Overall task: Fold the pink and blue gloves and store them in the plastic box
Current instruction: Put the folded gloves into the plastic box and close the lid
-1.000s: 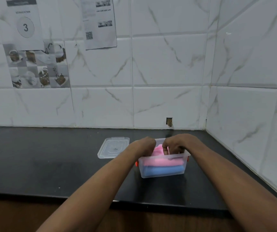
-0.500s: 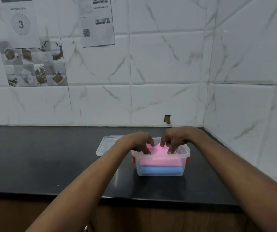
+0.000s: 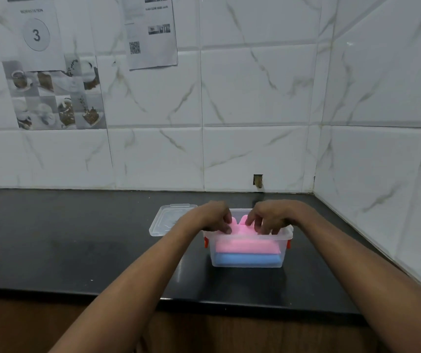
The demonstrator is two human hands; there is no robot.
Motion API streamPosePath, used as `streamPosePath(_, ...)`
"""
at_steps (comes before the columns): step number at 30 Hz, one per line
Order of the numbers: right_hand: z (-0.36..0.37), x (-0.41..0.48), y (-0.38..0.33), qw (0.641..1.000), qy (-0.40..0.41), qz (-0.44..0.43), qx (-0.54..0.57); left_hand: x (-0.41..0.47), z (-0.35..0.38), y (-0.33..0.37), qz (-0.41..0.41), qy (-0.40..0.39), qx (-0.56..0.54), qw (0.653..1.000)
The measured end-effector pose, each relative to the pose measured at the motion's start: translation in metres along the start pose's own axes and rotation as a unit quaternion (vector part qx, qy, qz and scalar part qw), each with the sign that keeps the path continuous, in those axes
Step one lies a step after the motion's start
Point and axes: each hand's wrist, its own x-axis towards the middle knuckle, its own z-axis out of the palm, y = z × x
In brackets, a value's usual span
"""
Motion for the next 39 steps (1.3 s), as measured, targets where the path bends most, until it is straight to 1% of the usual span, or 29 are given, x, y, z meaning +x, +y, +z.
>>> streamPosePath(1,-0.001,-0.005,0.004,0.999,0.049,-0.014,0.003,-0.002,0.001,-0.006,0.006,0.049,-0.037,0.998)
streamPosePath(2,-0.001,-0.009,0.008,0.993,0.117,-0.028,-0.002,-0.005,0.003,-0.012,0.005,0.1,-0.078,0.992)
streamPosePath(3,-0.001,-0.013,0.014,0.98,0.195,-0.039,-0.001,-0.007,0.004,-0.02,-0.008,0.151,-0.117,0.982)
streamPosePath(5,0.004,-0.021,0.025,0.94,0.332,-0.038,0.066,-0.012,0.01,-0.035,-0.061,0.25,-0.169,0.951)
streamPosePath(6,0.009,-0.025,0.031,0.921,0.374,-0.032,0.11,-0.015,0.013,-0.042,-0.093,0.287,-0.191,0.934)
streamPosePath(7,0.015,-0.028,0.036,0.908,0.394,-0.021,0.143,-0.019,0.017,-0.047,-0.12,0.3,-0.218,0.921)
streamPosePath(9,0.033,-0.031,0.045,0.903,0.386,0.008,0.187,-0.027,0.028,-0.051,-0.135,0.259,-0.29,0.912)
streamPosePath(11,0.052,-0.029,0.048,0.899,0.367,0.018,0.239,-0.034,0.04,-0.047,-0.109,0.228,-0.32,0.913)
streamPosePath(14,0.068,-0.019,0.047,0.868,0.378,0.013,0.321,-0.032,0.046,-0.042,-0.08,0.249,-0.319,0.911)
streamPosePath(17,0.074,-0.015,0.048,0.841,0.398,0.004,0.367,-0.021,0.049,-0.05,-0.095,0.291,-0.291,0.906)
streamPosePath(19,0.082,-0.015,0.055,0.803,0.442,-0.022,0.4,-0.016,0.058,-0.069,-0.135,0.322,-0.255,0.902)
streamPosePath(21,0.093,-0.014,0.064,0.763,0.493,-0.017,0.419,-0.018,0.068,-0.094,-0.179,0.295,-0.173,0.922)
streamPosePath(23,0.104,-0.011,0.074,0.746,0.519,0.02,0.416,-0.022,0.074,-0.116,-0.197,0.251,-0.08,0.944)
streamPosePath(25,0.109,-0.008,0.079,0.743,0.531,0.05,0.405,-0.023,0.075,-0.129,-0.199,0.229,-0.042,0.952)
streamPosePath(28,0.111,-0.006,0.074,0.758,0.536,0.067,0.366,-0.018,0.072,-0.135,-0.187,0.219,-0.009,0.958)
streamPosePath(31,0.11,-0.005,0.071,0.766,0.532,0.075,0.352,-0.015,0.071,-0.131,-0.144,0.212,0.058,0.965)
streamPosePath(34,0.11,-0.006,0.072,0.757,0.54,0.08,0.36,-0.014,0.069,-0.129,-0.092,0.19,0.135,0.968)
streamPosePath(36,0.11,-0.006,0.073,0.751,0.549,0.081,0.358,-0.018,0.067,-0.129,-0.067,0.206,0.157,0.963)
streamPosePath(39,0.11,-0.006,0.075,0.746,0.56,0.084,0.351,-0.026,0.053,-0.125,-0.057,0.284,0.14,0.947)
